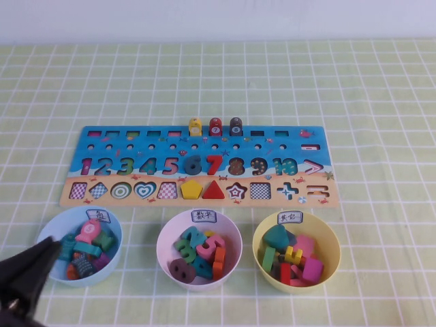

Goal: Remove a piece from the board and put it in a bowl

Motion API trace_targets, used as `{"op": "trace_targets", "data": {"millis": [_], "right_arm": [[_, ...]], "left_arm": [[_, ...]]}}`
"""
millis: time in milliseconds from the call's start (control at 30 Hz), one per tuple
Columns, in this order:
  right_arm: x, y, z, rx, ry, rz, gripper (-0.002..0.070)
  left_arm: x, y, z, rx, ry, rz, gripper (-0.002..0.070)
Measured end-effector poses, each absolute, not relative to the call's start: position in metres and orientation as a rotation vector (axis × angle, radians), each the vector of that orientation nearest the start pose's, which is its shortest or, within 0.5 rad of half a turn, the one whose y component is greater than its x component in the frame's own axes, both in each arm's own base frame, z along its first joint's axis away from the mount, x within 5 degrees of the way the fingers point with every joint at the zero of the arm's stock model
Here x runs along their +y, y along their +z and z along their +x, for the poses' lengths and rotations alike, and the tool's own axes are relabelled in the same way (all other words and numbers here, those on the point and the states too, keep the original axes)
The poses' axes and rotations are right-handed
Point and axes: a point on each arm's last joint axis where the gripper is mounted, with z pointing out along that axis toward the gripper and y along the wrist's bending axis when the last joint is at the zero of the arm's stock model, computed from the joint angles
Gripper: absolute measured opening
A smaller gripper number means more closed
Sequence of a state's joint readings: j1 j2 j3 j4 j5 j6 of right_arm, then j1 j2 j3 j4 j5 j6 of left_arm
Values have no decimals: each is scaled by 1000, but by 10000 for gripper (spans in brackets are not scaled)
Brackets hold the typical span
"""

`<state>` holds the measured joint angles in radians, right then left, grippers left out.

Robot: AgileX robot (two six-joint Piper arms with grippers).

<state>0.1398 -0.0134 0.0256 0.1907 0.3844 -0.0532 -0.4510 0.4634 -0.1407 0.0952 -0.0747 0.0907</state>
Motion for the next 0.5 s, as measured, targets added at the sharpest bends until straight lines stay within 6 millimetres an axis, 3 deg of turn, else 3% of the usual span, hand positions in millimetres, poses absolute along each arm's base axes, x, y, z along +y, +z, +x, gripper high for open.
{"op": "trace_targets", "data": {"millis": [233,500], "right_arm": [[14,171,51,1879,248,-64,-17],[14,171,51,1879,248,-64,-17]], "left_arm": [[-20,209,70,1562,-106,328,-3],[-7,194,60,1650,10,213,-3]]}}
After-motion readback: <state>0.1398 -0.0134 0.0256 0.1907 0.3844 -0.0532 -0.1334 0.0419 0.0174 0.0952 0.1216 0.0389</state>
